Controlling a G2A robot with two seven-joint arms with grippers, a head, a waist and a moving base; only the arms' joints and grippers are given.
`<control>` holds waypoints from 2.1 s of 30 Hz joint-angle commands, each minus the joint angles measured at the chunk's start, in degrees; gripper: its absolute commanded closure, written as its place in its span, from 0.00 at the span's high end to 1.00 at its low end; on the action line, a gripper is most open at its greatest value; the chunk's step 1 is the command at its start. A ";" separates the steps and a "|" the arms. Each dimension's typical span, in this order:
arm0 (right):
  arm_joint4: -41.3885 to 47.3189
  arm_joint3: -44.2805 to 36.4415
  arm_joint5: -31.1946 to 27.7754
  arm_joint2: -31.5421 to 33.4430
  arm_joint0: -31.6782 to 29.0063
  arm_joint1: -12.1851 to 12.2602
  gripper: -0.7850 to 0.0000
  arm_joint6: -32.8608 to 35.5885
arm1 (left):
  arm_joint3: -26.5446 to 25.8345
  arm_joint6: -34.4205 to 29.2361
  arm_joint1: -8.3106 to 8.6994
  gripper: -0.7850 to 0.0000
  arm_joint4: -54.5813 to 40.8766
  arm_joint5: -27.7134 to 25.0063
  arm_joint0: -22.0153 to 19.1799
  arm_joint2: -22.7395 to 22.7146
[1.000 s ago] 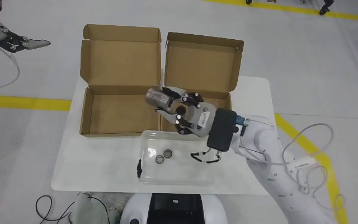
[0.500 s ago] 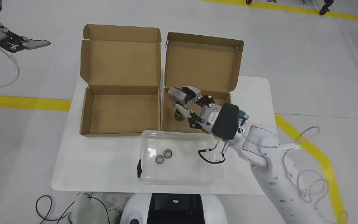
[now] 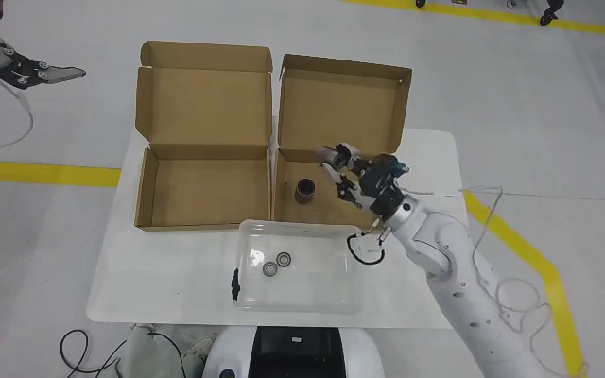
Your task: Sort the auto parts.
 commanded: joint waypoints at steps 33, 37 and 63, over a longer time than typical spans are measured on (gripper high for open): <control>7.45 16.09 14.35 -10.90 10.41 -3.72 0.00 31.47 | 0.00 0.00 0.00 1.00 0.00 0.00 0.00 0.00; 7.93 17.53 14.70 -11.86 11.67 -4.14 0.00 33.89 | 0.00 0.00 0.00 1.00 0.00 0.00 0.00 0.00; 6.95 20.90 15.99 -13.61 15.37 -5.60 0.46 38.34 | 0.00 0.00 0.00 1.00 0.00 0.00 0.00 0.00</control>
